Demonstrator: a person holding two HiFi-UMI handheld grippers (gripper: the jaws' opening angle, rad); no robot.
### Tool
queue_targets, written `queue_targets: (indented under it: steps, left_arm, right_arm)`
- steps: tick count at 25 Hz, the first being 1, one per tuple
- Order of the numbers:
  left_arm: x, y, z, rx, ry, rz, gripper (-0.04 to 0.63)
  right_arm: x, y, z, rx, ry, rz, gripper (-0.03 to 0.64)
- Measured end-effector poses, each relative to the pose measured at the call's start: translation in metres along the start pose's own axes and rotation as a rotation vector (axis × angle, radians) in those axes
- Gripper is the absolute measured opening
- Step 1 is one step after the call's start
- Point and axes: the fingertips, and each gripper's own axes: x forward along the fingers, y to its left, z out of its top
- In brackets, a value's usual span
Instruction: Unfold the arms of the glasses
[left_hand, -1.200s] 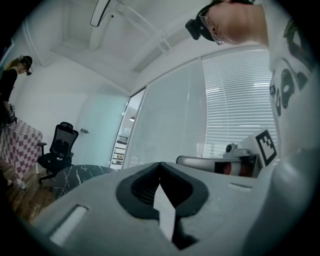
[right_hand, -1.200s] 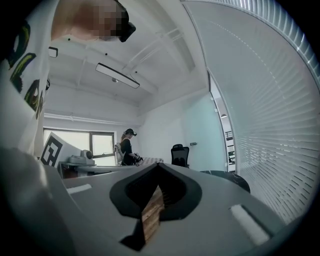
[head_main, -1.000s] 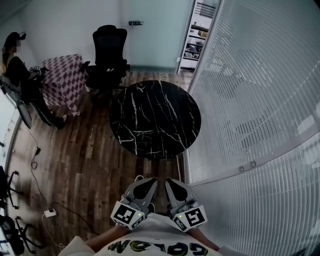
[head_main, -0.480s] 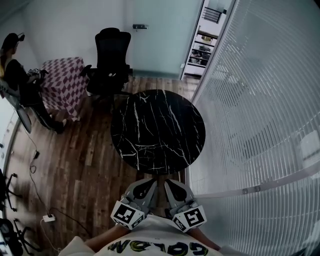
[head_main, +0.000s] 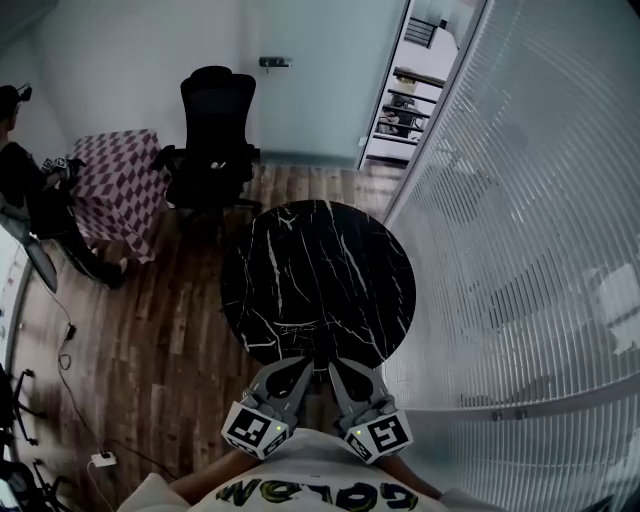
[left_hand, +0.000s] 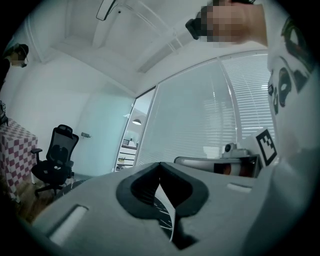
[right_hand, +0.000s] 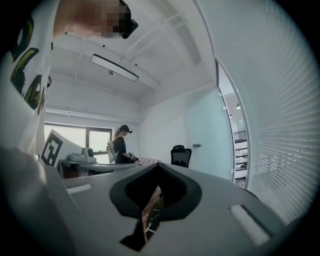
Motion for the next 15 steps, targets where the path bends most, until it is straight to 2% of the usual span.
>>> queue_targets:
  steps: [7,11,15]
  left_arm:
    - [0.027,0.049,0.014,0.005,0.007,-0.034,0.003]
    - [0.034,0.062,0.014,0.026,0.014,-0.051,0.003]
    - [0.034,0.071,0.012,0.014,0.024,-0.052,0.003]
  right_arm:
    - [0.051,-0.023,0.009,-0.004,-0.004,-0.045,0.002]
    - [0.069,-0.028,0.006,-0.001,-0.003,-0.054,0.002]
    - [0.079,-0.026,0.003,0.001,0.008,-0.055,0.002]
